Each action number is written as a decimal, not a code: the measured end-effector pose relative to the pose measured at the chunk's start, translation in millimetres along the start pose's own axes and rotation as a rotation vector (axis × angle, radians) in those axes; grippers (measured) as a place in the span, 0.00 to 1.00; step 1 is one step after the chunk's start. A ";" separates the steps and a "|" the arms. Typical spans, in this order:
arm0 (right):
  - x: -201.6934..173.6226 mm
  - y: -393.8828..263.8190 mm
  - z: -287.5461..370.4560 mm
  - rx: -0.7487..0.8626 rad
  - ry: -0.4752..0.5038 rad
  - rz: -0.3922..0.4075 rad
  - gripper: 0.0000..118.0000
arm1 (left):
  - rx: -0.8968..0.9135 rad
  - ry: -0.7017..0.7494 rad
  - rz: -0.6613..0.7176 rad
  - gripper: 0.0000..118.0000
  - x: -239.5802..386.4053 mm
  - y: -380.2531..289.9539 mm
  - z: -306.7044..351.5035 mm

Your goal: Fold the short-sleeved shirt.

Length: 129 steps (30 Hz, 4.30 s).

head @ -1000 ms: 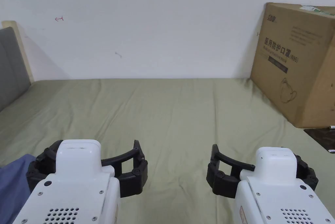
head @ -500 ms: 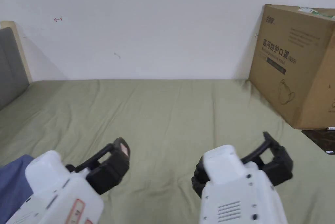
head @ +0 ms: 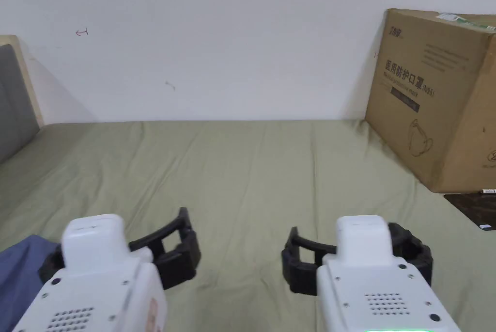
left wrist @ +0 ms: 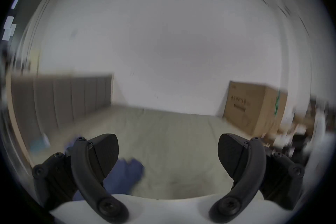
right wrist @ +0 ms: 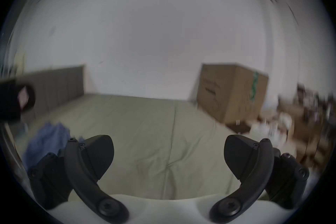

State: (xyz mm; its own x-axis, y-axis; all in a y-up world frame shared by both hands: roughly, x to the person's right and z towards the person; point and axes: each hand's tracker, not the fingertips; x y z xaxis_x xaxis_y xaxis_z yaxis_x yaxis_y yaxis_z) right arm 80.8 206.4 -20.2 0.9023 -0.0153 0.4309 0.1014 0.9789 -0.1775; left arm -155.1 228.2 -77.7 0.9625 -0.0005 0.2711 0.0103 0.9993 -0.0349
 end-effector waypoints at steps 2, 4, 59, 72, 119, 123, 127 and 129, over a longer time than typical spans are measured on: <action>12.8 -8.2 -4.2 -0.020 -0.027 -0.092 1.00 | 0.036 -0.012 -0.206 0.95 15.6 -1.2 2.9; 20.5 -12.9 -1.5 -0.027 -0.018 -0.135 1.00 | 0.052 -0.015 -0.289 0.95 25.3 -5.7 5.8; -166.7 14.7 21.8 0.038 0.637 0.083 0.00 | -0.229 0.455 0.012 0.00 -150.9 -1.6 46.6; -169.4 -3.7 -0.8 -0.120 0.598 0.118 0.00 | -0.854 0.325 0.165 0.52 -221.2 -153.4 -138.2; 26.6 -2.3 -54.0 -0.164 0.171 -0.050 0.00 | -0.764 -0.434 0.511 0.03 -33.3 -36.9 -230.3; 53.2 3.8 -45.4 -0.143 0.110 -0.050 0.00 | -0.714 -0.708 0.492 0.03 67.2 4.1 -232.2; 86.0 7.2 -38.5 -0.119 0.015 -0.056 0.00 | -0.682 -0.846 0.196 0.03 171.2 23.0 -218.7; 101.1 5.4 -36.3 -0.130 -0.020 -0.058 0.00 | -0.741 -0.806 0.098 0.03 209.3 1.5 -215.0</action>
State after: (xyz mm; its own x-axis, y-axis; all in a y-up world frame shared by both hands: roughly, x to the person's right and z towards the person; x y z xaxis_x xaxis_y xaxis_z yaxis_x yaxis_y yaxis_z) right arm 187.8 202.7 -9.6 0.8848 -0.0659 0.4613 0.2080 0.9417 -0.2644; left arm 104.6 221.7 -227.8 0.5119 0.3713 0.7747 0.3629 0.7239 -0.5868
